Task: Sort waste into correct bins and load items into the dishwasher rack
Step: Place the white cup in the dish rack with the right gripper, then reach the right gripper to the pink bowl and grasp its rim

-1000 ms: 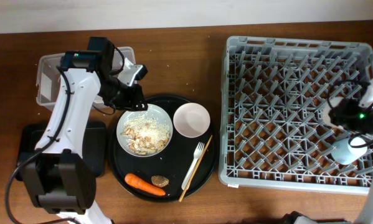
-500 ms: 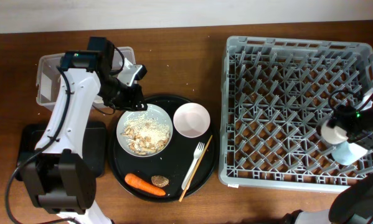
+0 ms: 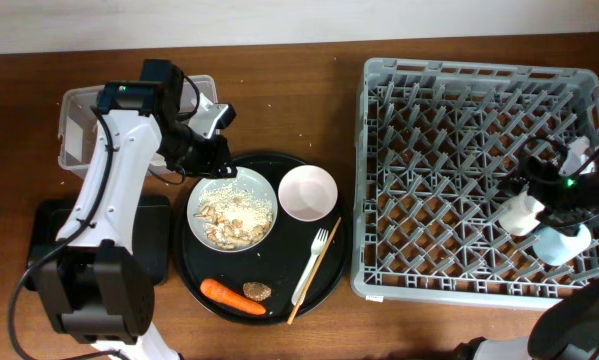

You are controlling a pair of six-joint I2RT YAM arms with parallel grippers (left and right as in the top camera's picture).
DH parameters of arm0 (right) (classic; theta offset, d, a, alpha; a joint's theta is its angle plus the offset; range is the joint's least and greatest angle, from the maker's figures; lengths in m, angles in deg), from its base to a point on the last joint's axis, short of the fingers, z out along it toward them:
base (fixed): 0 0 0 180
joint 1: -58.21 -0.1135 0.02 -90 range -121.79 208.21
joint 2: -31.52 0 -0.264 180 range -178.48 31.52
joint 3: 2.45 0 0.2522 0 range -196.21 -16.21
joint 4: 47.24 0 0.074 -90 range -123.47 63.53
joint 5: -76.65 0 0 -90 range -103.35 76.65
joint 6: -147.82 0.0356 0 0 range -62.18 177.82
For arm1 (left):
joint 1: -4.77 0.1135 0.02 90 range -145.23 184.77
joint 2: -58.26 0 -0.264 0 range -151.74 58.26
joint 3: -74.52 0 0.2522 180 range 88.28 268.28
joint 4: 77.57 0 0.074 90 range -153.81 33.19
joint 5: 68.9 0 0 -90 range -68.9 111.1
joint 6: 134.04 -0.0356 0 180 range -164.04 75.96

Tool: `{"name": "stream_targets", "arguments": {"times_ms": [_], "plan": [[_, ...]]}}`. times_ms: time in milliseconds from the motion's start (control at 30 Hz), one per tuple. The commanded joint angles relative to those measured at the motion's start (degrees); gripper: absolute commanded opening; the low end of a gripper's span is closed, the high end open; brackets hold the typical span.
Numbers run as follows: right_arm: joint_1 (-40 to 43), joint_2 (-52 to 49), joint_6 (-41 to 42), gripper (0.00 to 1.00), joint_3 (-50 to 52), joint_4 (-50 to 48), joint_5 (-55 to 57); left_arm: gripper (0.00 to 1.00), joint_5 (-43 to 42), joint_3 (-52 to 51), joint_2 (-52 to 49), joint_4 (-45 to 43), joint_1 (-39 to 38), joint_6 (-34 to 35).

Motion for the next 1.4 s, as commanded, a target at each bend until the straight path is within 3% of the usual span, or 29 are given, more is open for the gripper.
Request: {"name": "stream_targets", "arguments": {"times_ms": [0, 300, 467, 600, 633, 700, 867, 1067, 1200, 1367], "plan": [[-0.3, 1.2, -3.9, 0.98, -2.0, 3.0, -9.5, 0.25, 0.2, 0.6, 0.9, 0.3, 0.3, 0.3], [-11.6, 17.6, -3.8, 0.99, -4.2, 8.2, -4.1, 0.29, 1.3, 0.6, 0.9, -0.1, -3.1, 1.2], [-19.8, 23.1, -1.2, 0.99, -4.2, 11.3, 4.5, 0.33, 12.2, 0.5, 0.9, -1.8, -12.2, 1.7], [-24.8, 22.6, -2.1, 0.98, -4.2, 13.0, 4.2, 0.36, 23.3, 0.5, 0.8, -1.3, -17.0, 12.7], [-28.5, 22.4, -2.4, 0.99, -4.2, 13.0, 4.3, 0.36, 27.0, 0.5, 0.9, 0.1, -17.3, 18.1], [-34.6, 21.7, -2.3, 1.0, -4.2, 12.1, 4.9, 0.38, 28.9, 0.5, 0.9, 2.4, -16.4, 22.2], [-48.6, 17.4, 0.9, 0.99, -5.9, 7.1, 10.4, 0.39, 28.9, 0.5, 3.4, 6.2, -7.0, 23.5], [-59.6, 5.1, -1.8, 0.98, -13.6, 3.3, 13.2, 0.43, 26.2, 0.5, 7.0, 6.2, 4.5, 23.8], [-63.2, -5.2, -2.0, 0.93, -18.6, -1.0, 20.3, 0.43, 25.0, 0.3, 7.0, 6.0, 6.5, 23.9], [-63.8, -15.1, -3.9, 0.83, -18.8, -6.3, 19.2, 0.43, 25.2, 0.3, 7.0, 5.5, 6.4, 23.9]]}}
